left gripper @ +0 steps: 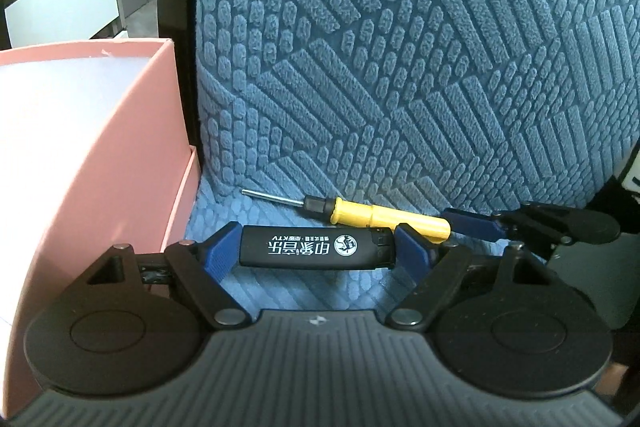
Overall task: Organize rigid objects
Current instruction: 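Close the left tool on the black USB stick while the right tool reaches the screwdriver handle, then close the right tool on the yellow screwdriver handle while the left tool holds the USB stick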
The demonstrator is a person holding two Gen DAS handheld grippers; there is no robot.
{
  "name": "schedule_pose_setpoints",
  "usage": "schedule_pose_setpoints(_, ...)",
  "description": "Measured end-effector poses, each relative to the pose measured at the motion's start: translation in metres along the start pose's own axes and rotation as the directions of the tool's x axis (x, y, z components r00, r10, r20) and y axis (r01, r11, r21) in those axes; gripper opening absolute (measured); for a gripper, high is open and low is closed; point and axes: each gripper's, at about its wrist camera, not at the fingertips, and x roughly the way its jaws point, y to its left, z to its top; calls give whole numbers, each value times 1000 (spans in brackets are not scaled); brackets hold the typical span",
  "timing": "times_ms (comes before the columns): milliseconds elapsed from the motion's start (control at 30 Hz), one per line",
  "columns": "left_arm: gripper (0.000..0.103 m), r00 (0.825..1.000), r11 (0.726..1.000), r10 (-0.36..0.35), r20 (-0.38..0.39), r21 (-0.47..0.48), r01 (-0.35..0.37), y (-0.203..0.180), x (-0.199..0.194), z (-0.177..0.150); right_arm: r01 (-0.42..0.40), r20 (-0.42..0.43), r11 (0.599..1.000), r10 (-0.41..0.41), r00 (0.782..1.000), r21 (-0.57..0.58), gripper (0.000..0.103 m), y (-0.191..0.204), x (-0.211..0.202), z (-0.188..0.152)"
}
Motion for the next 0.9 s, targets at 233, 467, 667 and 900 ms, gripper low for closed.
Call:
schedule_pose_setpoints(233, 85, 1000, 1000, -3, 2, -10, 3, 1, -2, 0, -9, 6, 1000, 9, 1000, 5, 44, 4, 3, 2)
schedule_pose_setpoints(467, 85, 1000, 1000, 3, -5, -11, -3, 2, 1, -2, -48, -57, 997, 45, 997, -64, 31, 15, 1, 9)
schedule_pose_setpoints(667, 85, 1000, 1000, 6, -23, -9, -6, 1, 4, -4, -46, -106, 995, 36, 994, -92, 27, 28, -6, 9)
schedule_pose_setpoints(900, 85, 999, 999, -24, -41, 36, 26, -4, -4, -20, -16, -164, 997, 4, 986, -72, 24, 49, -20, 6)
